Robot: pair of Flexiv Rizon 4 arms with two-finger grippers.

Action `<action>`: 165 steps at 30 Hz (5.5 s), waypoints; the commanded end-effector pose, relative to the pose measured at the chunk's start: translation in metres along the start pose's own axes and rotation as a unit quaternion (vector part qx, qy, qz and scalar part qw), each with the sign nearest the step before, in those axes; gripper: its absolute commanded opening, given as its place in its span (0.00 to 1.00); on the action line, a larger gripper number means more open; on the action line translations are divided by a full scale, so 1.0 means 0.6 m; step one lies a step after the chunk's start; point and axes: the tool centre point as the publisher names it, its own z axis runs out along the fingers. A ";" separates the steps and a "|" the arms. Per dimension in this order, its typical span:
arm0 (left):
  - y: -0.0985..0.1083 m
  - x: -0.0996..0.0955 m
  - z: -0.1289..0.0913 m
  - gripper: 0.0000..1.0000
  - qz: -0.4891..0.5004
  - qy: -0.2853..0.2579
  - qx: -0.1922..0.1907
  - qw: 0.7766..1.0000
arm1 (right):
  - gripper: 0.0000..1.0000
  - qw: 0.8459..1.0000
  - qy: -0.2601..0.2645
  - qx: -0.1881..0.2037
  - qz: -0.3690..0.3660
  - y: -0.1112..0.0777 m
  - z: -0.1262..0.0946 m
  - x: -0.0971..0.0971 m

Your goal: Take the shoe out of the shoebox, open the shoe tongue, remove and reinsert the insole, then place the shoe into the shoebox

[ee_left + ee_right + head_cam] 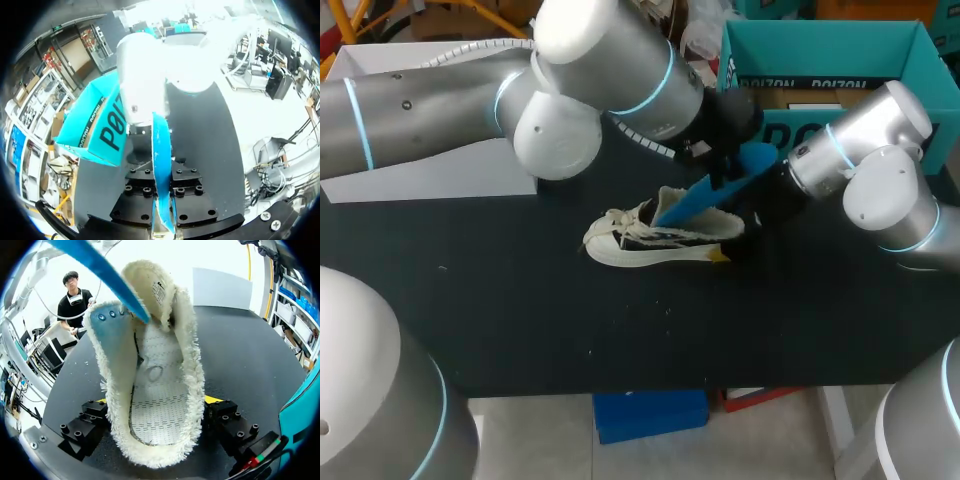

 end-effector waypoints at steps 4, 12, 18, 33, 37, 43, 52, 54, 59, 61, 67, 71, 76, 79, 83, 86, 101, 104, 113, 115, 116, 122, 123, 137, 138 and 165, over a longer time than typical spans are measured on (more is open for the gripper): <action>-0.052 0.003 -0.070 0.00 -0.027 0.007 0.103 0.994 | 0.00 1.000 0.000 0.002 0.001 -0.004 0.008 -0.001; -0.084 -0.006 -0.129 0.00 -0.062 0.040 0.205 0.976 | 0.00 1.000 0.000 0.002 0.001 -0.004 0.008 -0.001; -0.084 -0.006 -0.129 0.00 -0.062 0.040 0.205 0.976 | 0.00 1.000 0.000 0.002 0.001 -0.004 0.008 -0.001; -0.085 -0.002 -0.130 0.00 -0.094 0.051 0.231 0.967 | 0.00 1.000 0.000 0.002 0.001 -0.004 0.008 -0.001; -0.093 0.003 -0.142 0.00 -0.123 0.085 0.275 0.950 | 0.00 1.000 0.000 0.002 0.001 -0.004 0.008 -0.001; -0.102 0.006 -0.171 0.00 -0.148 0.106 0.313 0.932 | 0.00 1.000 0.000 0.002 0.001 -0.004 0.008 -0.001; -0.115 0.012 -0.231 0.00 -0.165 0.123 0.347 0.915 | 0.00 1.000 0.000 0.002 0.001 -0.004 0.008 -0.001; -0.118 0.018 -0.242 0.00 -0.163 0.133 0.345 0.915 | 0.00 1.000 0.000 0.002 0.001 -0.004 0.008 -0.001; -0.121 0.035 -0.269 0.00 -0.162 0.147 0.336 0.916 | 0.00 1.000 0.000 0.002 0.001 -0.004 0.008 -0.001; -0.119 0.037 -0.279 0.00 -0.167 0.148 0.339 0.914 | 0.00 1.000 0.000 0.002 0.001 -0.004 0.008 -0.001; -0.113 0.052 -0.313 0.00 -0.176 0.161 0.337 0.911 | 0.00 1.000 0.000 0.002 0.001 -0.004 0.008 -0.001; -0.106 0.061 -0.330 0.00 -0.180 0.163 0.330 0.912 | 0.00 1.000 0.000 0.002 0.001 -0.004 0.008 -0.001; -0.096 0.072 -0.346 0.00 -0.183 0.164 0.325 0.913 | 0.00 1.000 0.000 0.002 0.001 -0.004 0.008 -0.001; -0.092 0.080 -0.352 0.00 -0.181 0.164 0.321 0.915 | 0.00 1.000 0.000 0.002 0.001 -0.004 0.008 -0.001; -0.091 0.089 -0.361 0.00 -0.175 0.163 0.321 0.916 | 0.00 1.000 0.000 0.002 0.001 -0.004 0.008 -0.001; -0.091 0.093 -0.369 0.00 -0.172 0.161 0.324 0.916 | 0.00 1.000 0.000 0.002 0.001 -0.004 0.008 -0.001; -0.083 0.096 -0.377 0.00 -0.178 0.151 0.328 0.915 | 0.00 1.000 0.000 0.002 0.001 -0.004 0.008 -0.001; -0.083 0.096 -0.377 0.00 -0.178 0.151 0.328 0.915 | 0.29 1.000 0.001 0.020 -0.001 -0.005 0.006 0.000; -0.083 0.096 -0.377 0.00 -0.178 0.151 0.328 0.915 | 1.00 0.996 -0.029 0.084 -0.009 -0.009 -0.035 0.007; -0.083 0.096 -0.377 0.00 -0.178 0.151 0.328 0.915 | 1.00 0.993 -0.040 0.108 -0.012 -0.009 -0.044 0.009; -0.083 0.096 -0.377 0.00 -0.178 0.151 0.328 0.915 | 1.00 0.991 -0.045 0.123 -0.017 -0.009 -0.047 0.010; -0.083 0.096 -0.377 0.00 -0.178 0.151 0.328 0.915 | 1.00 0.977 -0.069 0.199 -0.029 -0.008 -0.058 0.013; -0.083 0.096 -0.377 0.00 -0.178 0.151 0.328 0.915 | 1.00 0.974 -0.070 0.213 -0.032 -0.007 -0.060 0.013; -0.083 0.096 -0.377 0.00 -0.178 0.151 0.328 0.915 | 1.00 0.948 -0.066 0.305 -0.057 0.015 -0.070 0.008; -0.083 0.096 -0.377 0.00 -0.178 0.151 0.328 0.915 | 1.00 0.947 -0.066 0.309 -0.058 0.016 -0.070 0.008; -0.083 0.096 -0.377 0.00 -0.178 0.151 0.328 0.915 | 1.00 0.924 -0.078 0.368 -0.072 0.034 -0.063 0.006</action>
